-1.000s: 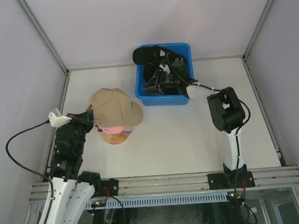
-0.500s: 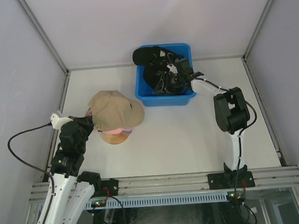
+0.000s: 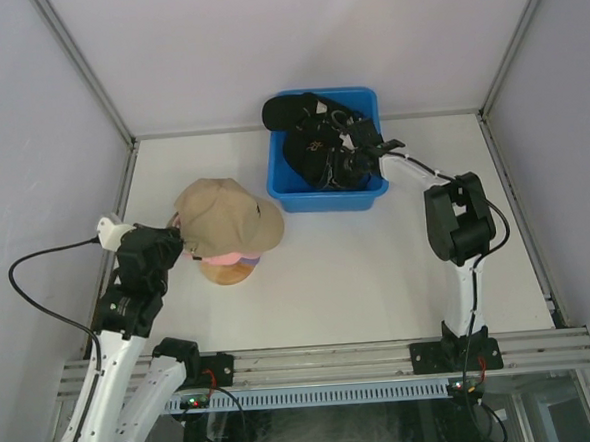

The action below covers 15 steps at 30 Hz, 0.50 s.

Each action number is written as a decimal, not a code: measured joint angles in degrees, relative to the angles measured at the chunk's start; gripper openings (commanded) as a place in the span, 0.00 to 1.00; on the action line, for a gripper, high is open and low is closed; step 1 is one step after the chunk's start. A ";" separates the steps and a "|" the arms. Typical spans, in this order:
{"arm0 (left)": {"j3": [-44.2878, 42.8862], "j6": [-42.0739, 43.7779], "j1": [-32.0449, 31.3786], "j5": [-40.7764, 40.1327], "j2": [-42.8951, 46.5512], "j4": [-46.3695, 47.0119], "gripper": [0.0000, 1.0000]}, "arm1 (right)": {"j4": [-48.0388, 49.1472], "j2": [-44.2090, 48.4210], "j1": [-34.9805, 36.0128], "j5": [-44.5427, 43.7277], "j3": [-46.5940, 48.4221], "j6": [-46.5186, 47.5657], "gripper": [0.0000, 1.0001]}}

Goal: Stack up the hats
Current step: Move the bin to the center of the board.

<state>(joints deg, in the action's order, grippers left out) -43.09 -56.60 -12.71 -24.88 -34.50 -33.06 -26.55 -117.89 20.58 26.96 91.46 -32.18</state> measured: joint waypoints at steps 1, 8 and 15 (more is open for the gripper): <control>-0.61 -0.31 -0.09 -0.26 -0.48 -0.81 0.08 | -0.83 0.33 0.00 -1.42 -0.04 0.15 0.38; -3.65 -2.43 -0.42 -1.97 -3.45 -6.08 0.07 | -2.62 4.48 -0.24 -9.73 -3.54 0.79 0.38; -5.68 -3.13 -0.42 -3.17 -6.16 -10.23 0.07 | -2.97 7.67 0.11 -14.53 -9.05 0.72 0.38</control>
<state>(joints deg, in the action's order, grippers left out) -48.77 -59.72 -13.13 -28.05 -40.66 -43.29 -29.52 -110.21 20.69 12.43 82.41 -31.46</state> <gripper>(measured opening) 0.077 0.375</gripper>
